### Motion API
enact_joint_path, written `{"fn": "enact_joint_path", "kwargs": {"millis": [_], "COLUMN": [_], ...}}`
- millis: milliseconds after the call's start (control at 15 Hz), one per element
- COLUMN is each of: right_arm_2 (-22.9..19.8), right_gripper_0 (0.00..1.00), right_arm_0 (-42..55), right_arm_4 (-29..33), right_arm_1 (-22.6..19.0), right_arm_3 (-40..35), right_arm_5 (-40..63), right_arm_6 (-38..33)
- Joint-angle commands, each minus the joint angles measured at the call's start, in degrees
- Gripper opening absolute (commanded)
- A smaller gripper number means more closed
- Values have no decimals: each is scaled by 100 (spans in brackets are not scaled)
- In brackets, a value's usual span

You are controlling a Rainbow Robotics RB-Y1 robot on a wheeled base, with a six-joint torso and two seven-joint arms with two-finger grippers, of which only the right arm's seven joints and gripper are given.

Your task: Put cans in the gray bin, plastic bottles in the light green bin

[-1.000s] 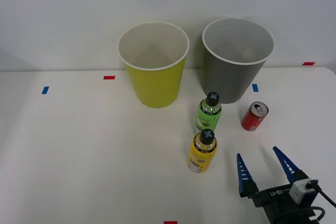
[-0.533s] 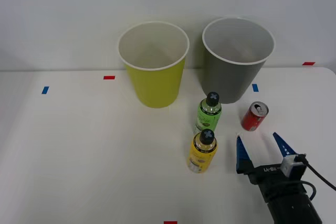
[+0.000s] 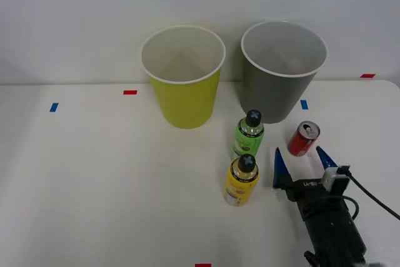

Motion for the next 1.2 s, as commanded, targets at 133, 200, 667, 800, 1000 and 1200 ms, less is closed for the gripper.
{"fn": "enact_joint_path", "kwargs": {"millis": [133, 200, 667, 800, 1000, 1200], "right_arm_2": [-227, -245, -236, -245, -236, -210], "right_gripper_0": [100, 100, 100, 100, 100, 100], "right_arm_0": [-293, -320, -574, -610, -662, -698], "right_arm_4": [91, 117, 117, 117, 117, 117], "right_arm_1": [9, -12, -39, -39, -56, -109], "right_arm_3": [35, 35, 35, 35, 35, 35], "right_arm_5": [298, 342, 729, 773, 949, 1054], "right_arm_6": [79, 88, 114, 114, 123, 123]}}
